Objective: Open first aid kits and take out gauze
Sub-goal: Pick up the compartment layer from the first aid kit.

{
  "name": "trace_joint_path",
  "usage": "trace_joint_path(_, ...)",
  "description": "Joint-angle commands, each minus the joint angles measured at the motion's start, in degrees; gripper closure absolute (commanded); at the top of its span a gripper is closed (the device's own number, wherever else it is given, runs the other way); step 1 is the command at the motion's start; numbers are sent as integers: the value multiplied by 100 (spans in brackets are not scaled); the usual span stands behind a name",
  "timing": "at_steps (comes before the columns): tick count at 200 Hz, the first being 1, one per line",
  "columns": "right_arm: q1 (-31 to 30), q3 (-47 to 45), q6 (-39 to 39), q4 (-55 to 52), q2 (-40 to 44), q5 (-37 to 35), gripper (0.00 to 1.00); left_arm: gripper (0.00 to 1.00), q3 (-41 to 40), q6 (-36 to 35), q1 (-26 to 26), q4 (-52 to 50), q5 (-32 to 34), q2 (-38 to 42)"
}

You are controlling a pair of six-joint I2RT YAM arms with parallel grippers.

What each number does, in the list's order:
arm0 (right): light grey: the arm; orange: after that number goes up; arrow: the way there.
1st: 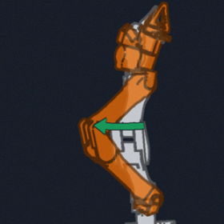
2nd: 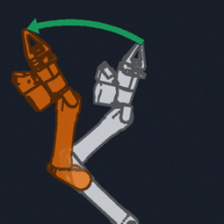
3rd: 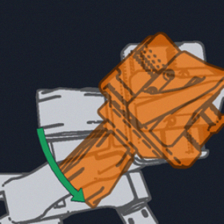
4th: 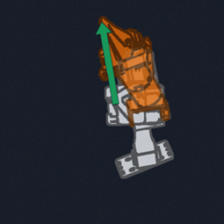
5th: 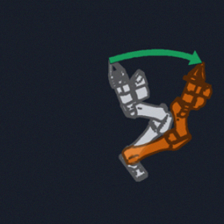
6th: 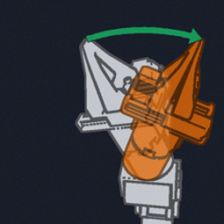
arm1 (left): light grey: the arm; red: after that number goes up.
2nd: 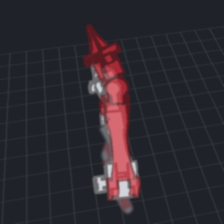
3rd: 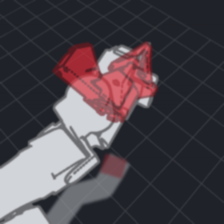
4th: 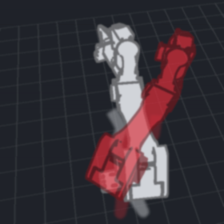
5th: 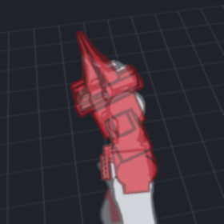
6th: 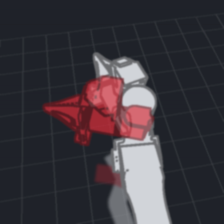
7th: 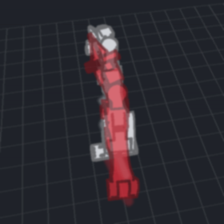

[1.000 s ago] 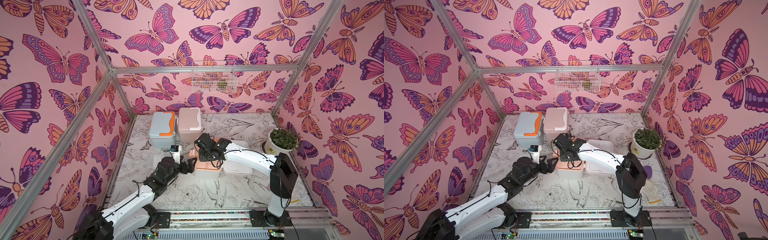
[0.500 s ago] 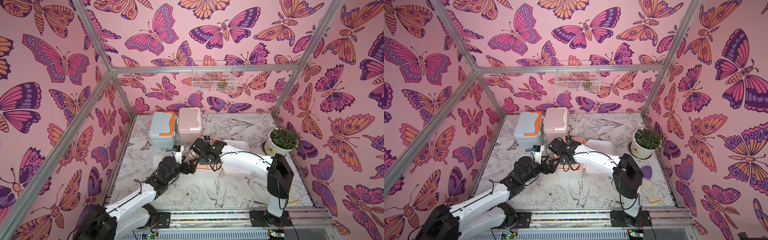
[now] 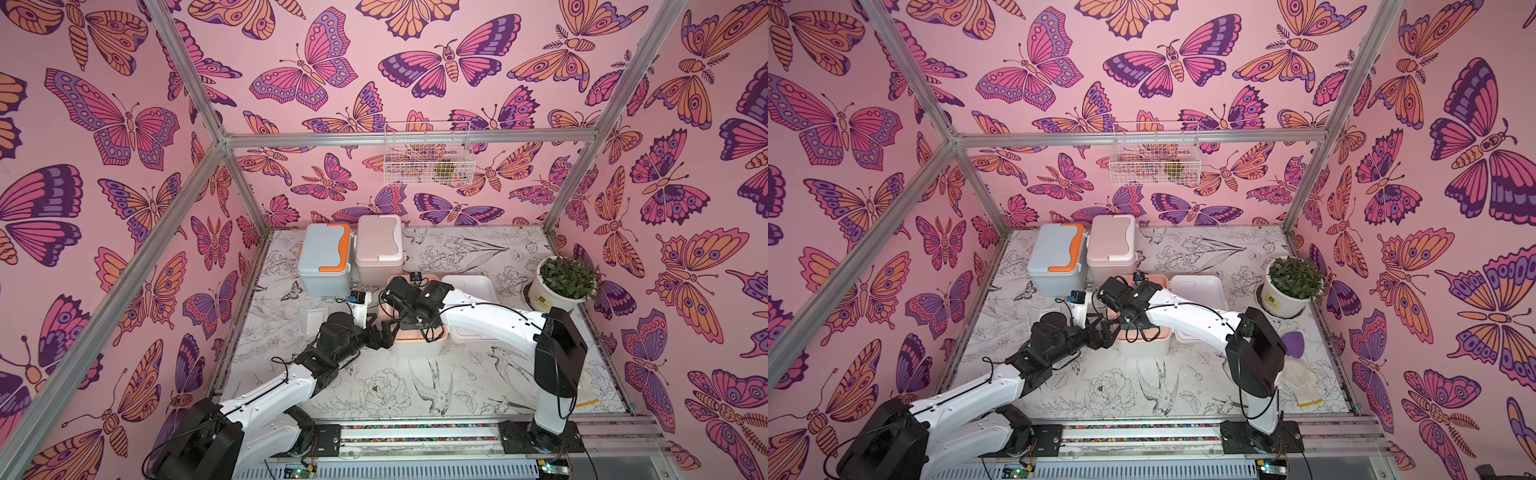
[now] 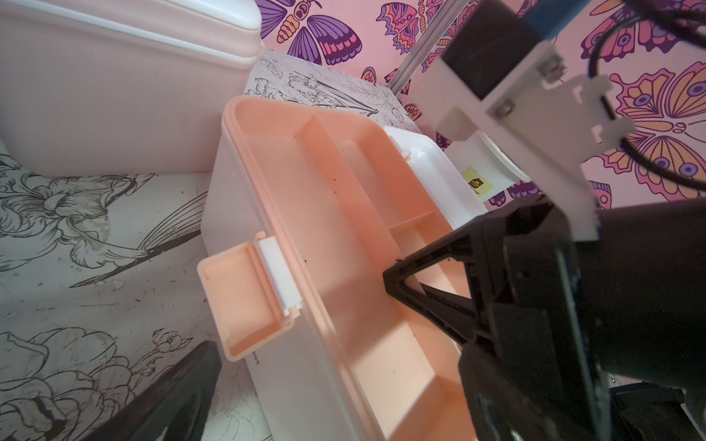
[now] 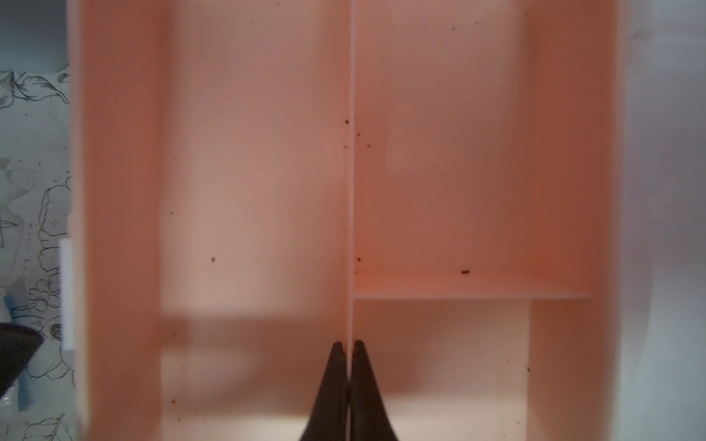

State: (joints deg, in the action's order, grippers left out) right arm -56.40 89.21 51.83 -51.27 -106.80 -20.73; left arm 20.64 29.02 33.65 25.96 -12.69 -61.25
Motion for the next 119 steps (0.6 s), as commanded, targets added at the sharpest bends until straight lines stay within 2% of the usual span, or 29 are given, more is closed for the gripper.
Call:
trace_joint_path(1,-55,-56,-192,-16,321,-126,100,0,-2,112,-23,265,-362,-10)
trace_joint_path(39,-55,-271,-447,291,732,-335,100,0,11,649,-23,245,-445,157)
trace_joint_path(68,-54,-354,-648,483,901,-252,100,0,102,1068,-35,-321,-389,475)
trace_joint_path(119,-49,-288,-909,377,960,-235,100,0,148,1569,-87,-1716,40,1607)
